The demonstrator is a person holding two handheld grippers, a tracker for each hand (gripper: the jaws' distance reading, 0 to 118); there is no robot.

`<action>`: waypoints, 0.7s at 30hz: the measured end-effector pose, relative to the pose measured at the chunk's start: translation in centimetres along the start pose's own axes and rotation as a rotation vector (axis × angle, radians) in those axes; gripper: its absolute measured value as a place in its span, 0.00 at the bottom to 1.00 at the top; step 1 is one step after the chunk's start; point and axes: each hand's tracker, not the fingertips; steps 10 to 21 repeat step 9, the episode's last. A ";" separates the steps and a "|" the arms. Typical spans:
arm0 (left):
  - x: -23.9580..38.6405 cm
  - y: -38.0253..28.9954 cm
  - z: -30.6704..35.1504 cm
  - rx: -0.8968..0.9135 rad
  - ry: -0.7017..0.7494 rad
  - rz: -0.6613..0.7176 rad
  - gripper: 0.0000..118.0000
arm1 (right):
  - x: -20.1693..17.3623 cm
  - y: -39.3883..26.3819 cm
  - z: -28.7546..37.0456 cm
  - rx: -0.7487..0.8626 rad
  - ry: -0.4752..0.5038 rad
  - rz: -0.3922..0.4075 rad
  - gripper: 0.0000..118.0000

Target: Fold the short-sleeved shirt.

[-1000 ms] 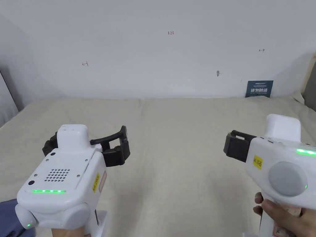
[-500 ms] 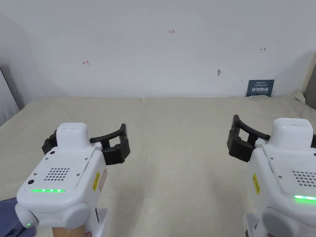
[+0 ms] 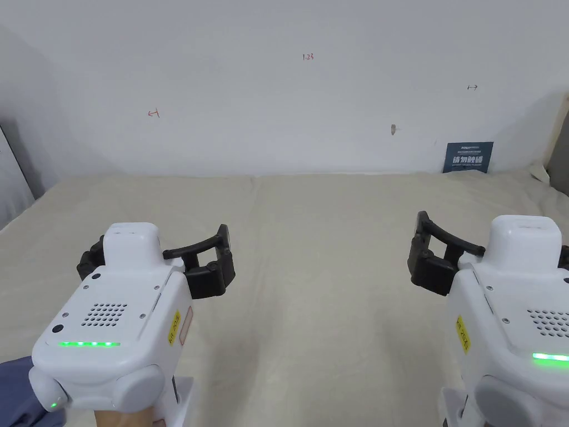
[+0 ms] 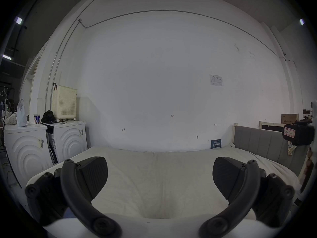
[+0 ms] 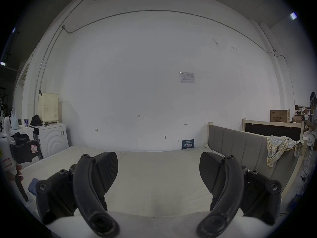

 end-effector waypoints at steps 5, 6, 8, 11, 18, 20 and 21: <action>0.0 -0.2 0.0 -0.003 -0.002 0.000 1.00 | -0.1 -0.2 0.0 -0.004 0.007 0.012 0.85; 0.1 -0.2 0.0 -0.004 -0.002 -0.002 1.00 | 0.0 -0.2 0.0 -0.004 0.009 0.012 0.85; 0.1 -0.2 0.0 -0.004 -0.002 -0.005 1.00 | 0.0 -0.2 -0.1 -0.006 0.009 0.013 0.85; 0.1 -0.2 0.0 -0.005 -0.001 -0.006 1.00 | -0.1 -0.2 -0.1 -0.006 0.009 0.014 0.85; 0.1 -0.2 0.0 -0.005 -0.001 -0.006 1.00 | -0.1 -0.2 -0.1 -0.006 0.009 0.014 0.85; 0.1 -0.2 0.0 -0.005 -0.001 -0.006 1.00 | -0.1 -0.2 -0.1 -0.006 0.009 0.014 0.85; 0.1 -0.2 0.0 -0.005 -0.001 -0.006 1.00 | -0.1 -0.2 -0.1 -0.006 0.009 0.014 0.85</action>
